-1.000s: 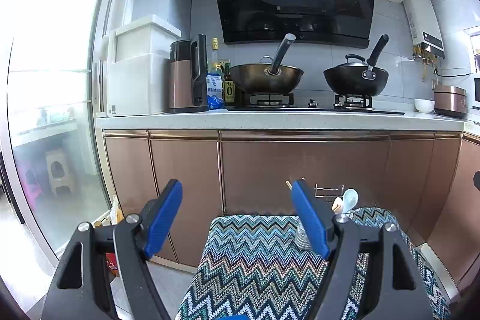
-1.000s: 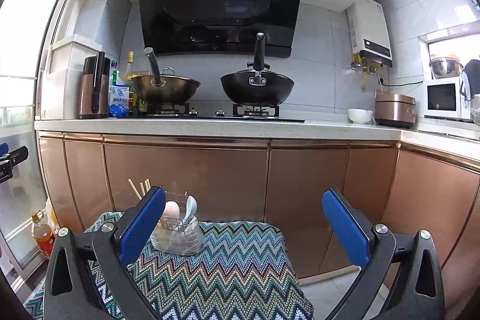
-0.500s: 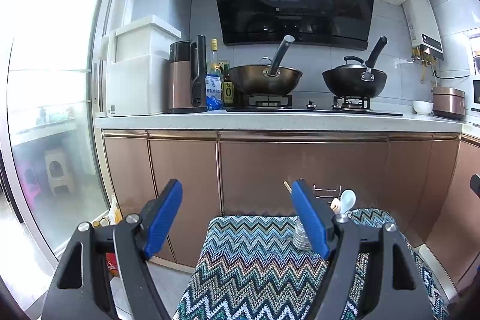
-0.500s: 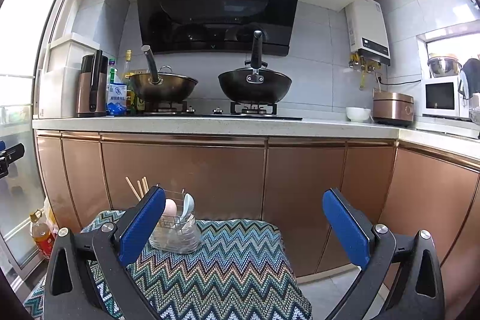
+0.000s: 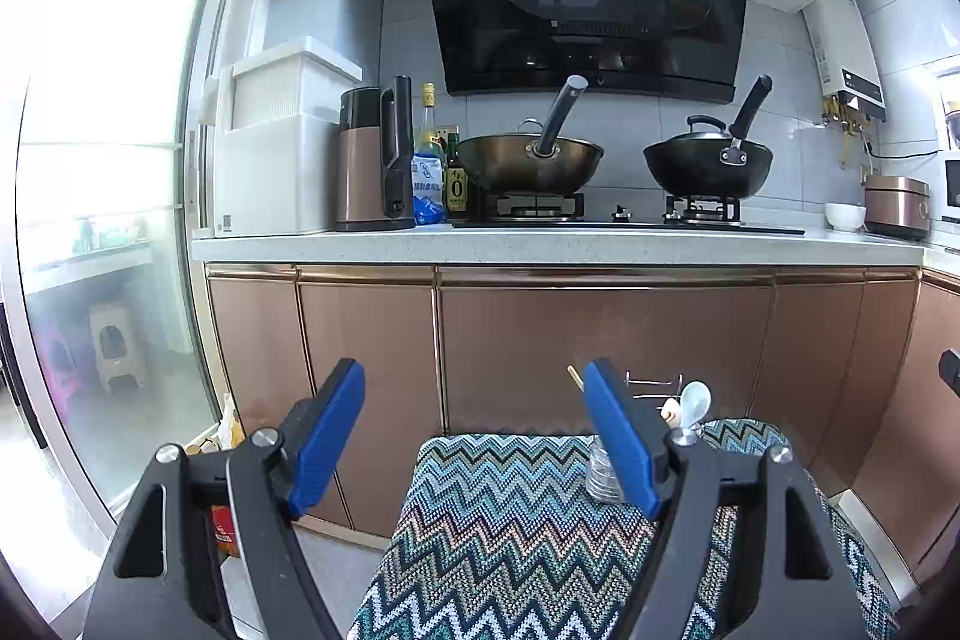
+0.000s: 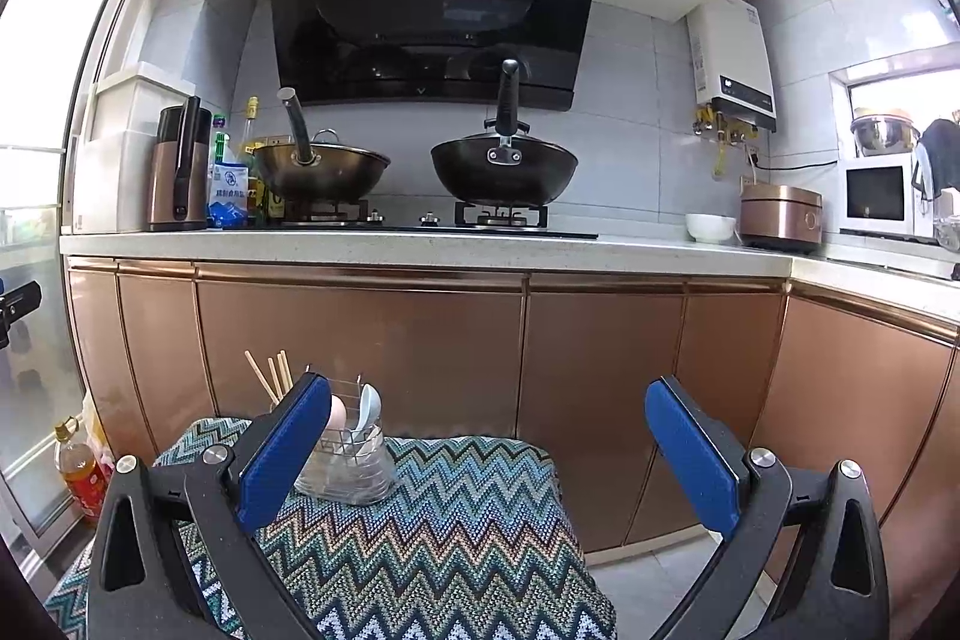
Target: Organize utensils
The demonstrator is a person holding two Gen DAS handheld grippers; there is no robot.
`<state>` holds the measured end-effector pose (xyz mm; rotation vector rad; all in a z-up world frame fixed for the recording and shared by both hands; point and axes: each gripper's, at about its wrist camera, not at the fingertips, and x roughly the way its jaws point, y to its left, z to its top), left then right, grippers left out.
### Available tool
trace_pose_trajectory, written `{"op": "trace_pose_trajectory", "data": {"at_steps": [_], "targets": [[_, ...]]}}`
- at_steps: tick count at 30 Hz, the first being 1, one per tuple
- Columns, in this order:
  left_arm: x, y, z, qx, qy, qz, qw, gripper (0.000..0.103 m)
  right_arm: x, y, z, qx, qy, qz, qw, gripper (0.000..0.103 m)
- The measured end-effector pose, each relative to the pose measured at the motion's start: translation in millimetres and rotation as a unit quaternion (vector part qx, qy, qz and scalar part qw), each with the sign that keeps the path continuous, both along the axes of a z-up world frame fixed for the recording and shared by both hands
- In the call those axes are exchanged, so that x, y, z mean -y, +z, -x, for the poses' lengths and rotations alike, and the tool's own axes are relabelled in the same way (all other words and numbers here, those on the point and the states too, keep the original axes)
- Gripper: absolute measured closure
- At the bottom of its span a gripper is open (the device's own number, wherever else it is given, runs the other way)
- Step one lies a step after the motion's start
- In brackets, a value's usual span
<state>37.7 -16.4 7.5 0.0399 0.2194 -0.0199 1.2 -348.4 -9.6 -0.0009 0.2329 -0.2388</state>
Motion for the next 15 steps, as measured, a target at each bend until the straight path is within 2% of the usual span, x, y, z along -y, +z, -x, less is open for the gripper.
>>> {"op": "trace_pose_trajectory", "data": {"at_steps": [15], "targets": [[-3.6,0.0,-2.8,-0.006,0.003,0.007,0.9999,0.029,2.3,-3.7,-0.4,-0.005,-0.004,-0.001,1.0,0.0]]}}
